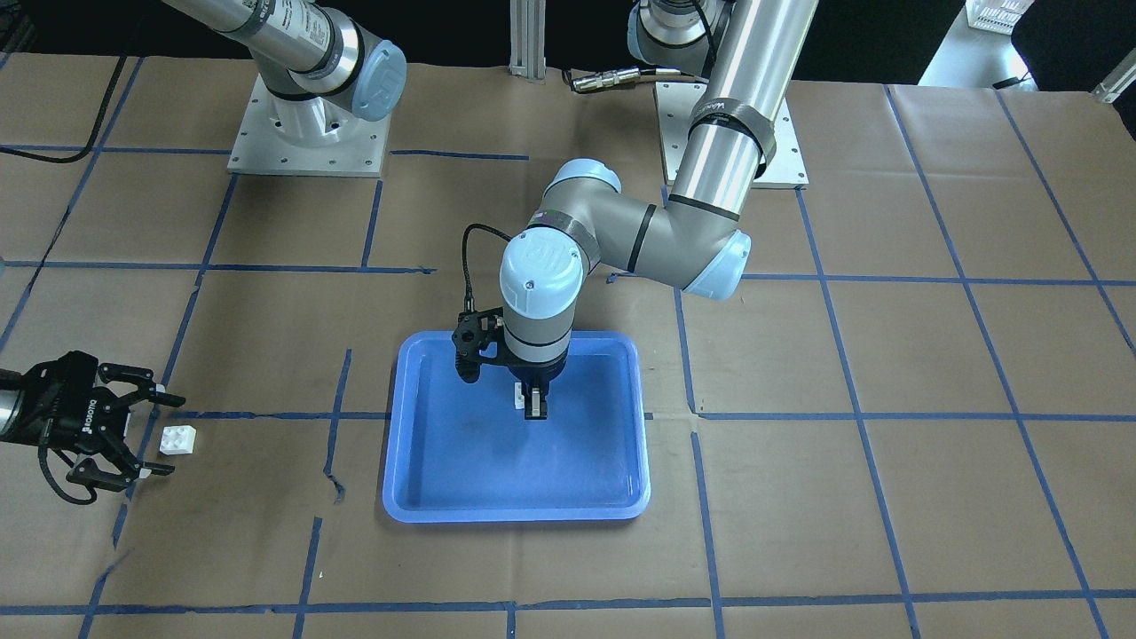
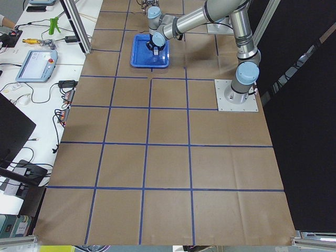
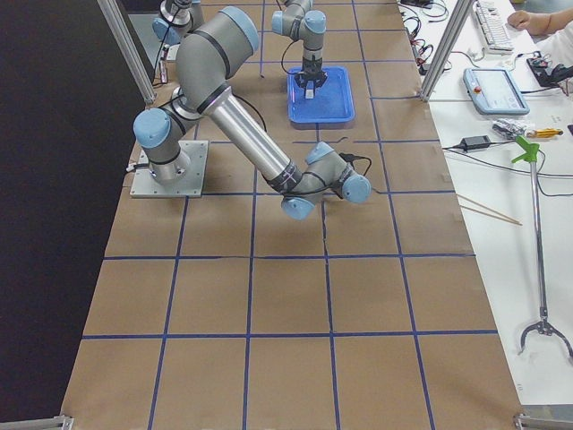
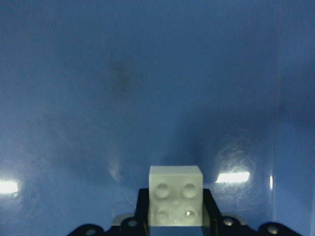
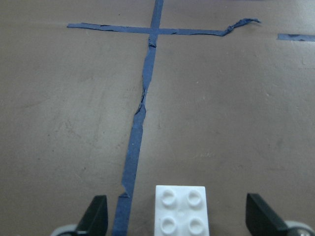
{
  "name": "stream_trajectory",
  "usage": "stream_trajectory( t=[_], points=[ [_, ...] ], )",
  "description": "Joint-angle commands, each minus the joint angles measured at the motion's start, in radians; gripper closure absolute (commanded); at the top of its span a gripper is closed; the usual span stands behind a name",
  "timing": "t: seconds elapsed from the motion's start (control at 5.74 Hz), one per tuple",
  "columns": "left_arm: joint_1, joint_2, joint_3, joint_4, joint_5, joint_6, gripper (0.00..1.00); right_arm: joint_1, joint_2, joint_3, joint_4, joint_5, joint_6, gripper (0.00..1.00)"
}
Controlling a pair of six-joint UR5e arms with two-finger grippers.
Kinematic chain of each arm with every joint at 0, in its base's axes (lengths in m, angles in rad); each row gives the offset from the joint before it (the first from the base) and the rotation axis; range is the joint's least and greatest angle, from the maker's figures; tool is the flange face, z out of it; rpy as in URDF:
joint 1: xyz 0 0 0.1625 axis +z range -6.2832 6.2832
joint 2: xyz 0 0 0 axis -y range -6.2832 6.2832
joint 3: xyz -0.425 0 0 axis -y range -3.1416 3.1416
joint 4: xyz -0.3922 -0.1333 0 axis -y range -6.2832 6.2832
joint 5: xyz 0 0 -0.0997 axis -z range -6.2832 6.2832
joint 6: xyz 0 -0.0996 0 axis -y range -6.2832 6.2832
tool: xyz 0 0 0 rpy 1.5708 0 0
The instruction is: Assemble white blocks and place on blue tray
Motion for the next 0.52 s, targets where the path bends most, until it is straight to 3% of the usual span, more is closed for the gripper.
stream_trajectory(
  t=[0.0, 0.17, 0.35],
  points=[
    [0.002, 0.004, -0.006, 0.002, -0.001, -0.004, 0.02, -0.013, -0.002, -0.001, -0.003, -0.002, 0.001, 0.31],
    [0.002, 0.035, 0.001, -0.010, 0.003, -0.005, 0.01, -0.015, -0.002, -0.001, -0.003, -0.002, 0.001, 0.40],
    [0.012, 0.087, 0.038, -0.117, -0.001, -0.007, 0.01, -0.015, -0.002, -0.003, -0.003, 0.000, 0.001, 0.46]
  ],
)
